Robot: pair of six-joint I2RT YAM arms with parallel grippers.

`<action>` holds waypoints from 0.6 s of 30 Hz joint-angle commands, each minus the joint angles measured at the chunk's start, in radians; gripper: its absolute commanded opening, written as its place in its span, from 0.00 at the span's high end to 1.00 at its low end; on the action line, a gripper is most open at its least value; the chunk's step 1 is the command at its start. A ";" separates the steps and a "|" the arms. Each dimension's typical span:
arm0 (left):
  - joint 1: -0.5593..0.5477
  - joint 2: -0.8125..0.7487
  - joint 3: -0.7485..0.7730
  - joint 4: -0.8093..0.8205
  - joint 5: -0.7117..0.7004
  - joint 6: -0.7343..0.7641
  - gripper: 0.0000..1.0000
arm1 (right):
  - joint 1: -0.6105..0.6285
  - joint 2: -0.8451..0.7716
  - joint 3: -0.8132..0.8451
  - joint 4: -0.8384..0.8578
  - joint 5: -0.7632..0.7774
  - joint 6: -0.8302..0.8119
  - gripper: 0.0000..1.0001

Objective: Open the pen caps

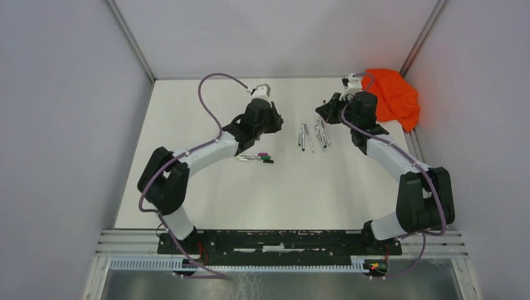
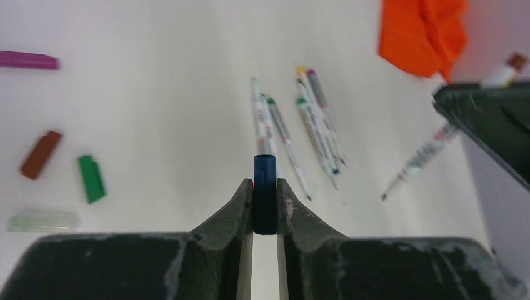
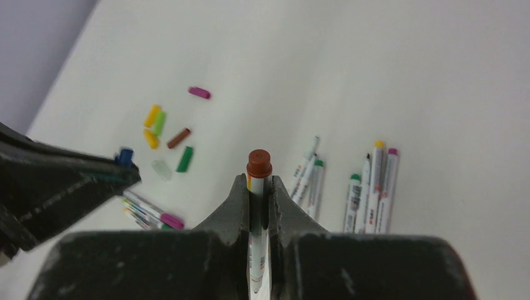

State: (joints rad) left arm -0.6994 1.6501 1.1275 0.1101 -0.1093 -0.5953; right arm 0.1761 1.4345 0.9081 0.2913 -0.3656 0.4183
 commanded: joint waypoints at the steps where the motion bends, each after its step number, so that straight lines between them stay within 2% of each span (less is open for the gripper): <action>1: 0.056 0.152 0.169 -0.307 -0.277 -0.015 0.98 | 0.037 0.089 0.089 -0.259 0.168 -0.169 1.00; 10: 0.169 0.322 0.304 -0.395 -0.293 0.001 0.98 | 0.076 0.239 0.188 -0.357 0.258 -0.228 1.00; 18: 0.212 0.374 0.322 -0.418 -0.280 0.005 0.84 | 0.107 0.375 0.309 -0.424 0.304 -0.253 1.00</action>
State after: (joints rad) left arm -0.4980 2.0041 1.4055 -0.2928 -0.3664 -0.5953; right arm 0.2676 1.7664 1.1439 -0.0967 -0.1089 0.1951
